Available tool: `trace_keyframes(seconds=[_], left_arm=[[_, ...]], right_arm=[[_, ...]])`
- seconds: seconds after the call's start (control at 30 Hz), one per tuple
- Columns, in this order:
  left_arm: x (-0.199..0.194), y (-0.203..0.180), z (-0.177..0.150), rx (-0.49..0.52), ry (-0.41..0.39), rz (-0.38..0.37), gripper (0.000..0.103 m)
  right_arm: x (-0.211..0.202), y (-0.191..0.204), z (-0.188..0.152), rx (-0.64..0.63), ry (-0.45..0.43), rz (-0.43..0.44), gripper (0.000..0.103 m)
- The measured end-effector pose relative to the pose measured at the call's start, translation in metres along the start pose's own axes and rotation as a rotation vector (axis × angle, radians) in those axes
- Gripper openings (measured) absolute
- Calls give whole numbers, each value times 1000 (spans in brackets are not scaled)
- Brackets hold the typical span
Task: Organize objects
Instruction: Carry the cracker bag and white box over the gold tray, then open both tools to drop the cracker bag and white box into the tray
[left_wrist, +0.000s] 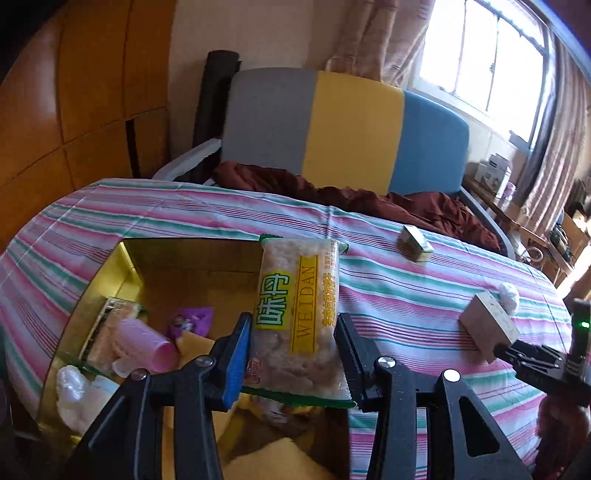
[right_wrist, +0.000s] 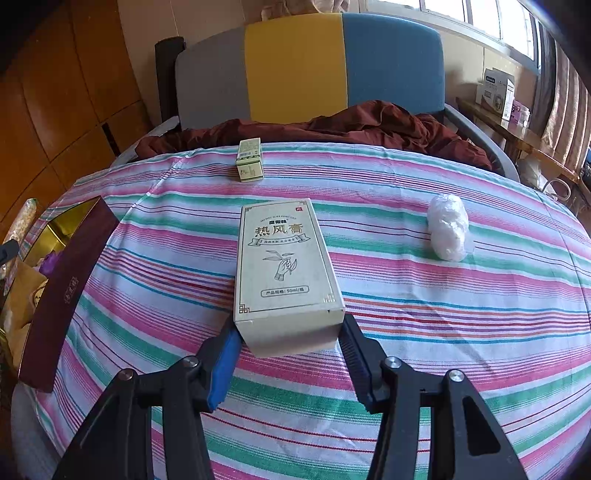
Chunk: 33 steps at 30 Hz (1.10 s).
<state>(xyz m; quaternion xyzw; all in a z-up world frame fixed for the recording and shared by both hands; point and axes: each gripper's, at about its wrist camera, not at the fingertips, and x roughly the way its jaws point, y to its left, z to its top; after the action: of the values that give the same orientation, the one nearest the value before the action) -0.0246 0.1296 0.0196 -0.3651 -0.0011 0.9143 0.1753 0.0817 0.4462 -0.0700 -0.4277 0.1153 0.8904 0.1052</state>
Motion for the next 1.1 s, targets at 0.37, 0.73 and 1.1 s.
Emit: trace_keyframes(seconds=[0.37,0.73,1.1], left_arm=[[29,117,20,-204,63,136,46],[79,154,18,-251,164,164,47],[42,158,-8,-288,53,154,86]], right_arm=[[-7,13,-6,18,-26,-1,53],[-15,41,-13,16,-14,19,53],[-20,68,-7,22,-19,57,53]])
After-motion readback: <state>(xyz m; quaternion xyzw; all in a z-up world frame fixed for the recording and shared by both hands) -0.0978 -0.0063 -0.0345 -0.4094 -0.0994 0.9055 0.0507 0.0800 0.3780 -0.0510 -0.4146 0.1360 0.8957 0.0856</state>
